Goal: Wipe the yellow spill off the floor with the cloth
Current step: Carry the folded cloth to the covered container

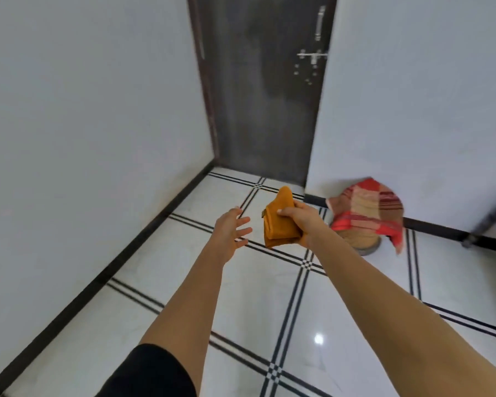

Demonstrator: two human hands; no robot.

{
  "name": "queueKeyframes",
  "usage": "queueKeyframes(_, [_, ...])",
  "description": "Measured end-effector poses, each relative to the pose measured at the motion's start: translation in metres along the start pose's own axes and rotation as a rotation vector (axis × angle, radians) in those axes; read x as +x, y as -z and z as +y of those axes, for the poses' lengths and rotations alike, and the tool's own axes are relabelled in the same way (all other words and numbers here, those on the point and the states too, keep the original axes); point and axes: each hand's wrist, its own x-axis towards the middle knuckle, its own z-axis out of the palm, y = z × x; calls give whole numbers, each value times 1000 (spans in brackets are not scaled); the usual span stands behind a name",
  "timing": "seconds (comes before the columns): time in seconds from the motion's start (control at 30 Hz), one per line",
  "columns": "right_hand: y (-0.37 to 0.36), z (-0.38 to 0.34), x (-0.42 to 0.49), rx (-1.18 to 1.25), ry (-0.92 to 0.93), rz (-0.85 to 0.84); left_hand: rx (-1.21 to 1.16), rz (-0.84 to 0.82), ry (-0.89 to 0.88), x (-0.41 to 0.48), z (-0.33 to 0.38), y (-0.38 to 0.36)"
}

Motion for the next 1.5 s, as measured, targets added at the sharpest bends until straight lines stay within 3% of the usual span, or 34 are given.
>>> queueKeyframes(0.43, [195,-106,186,178,17,275,110,-339,57,211,44,-262])
queueKeyframes(0.8, [307,-178,351,296,-105,366,234,-370,147,382,73,-408])
queueKeyframes(1.1, [413,-166,547,386,-299,404,388,-313,299,552,34,-537])
queueKeyframes(1.37, [503,-105,722,467,-425,488,474,-234,526,708,-61,-629])
queueKeyframes(1.5, [531,-57,773,514,-456,441,450,-194,578,757,-103,-654])
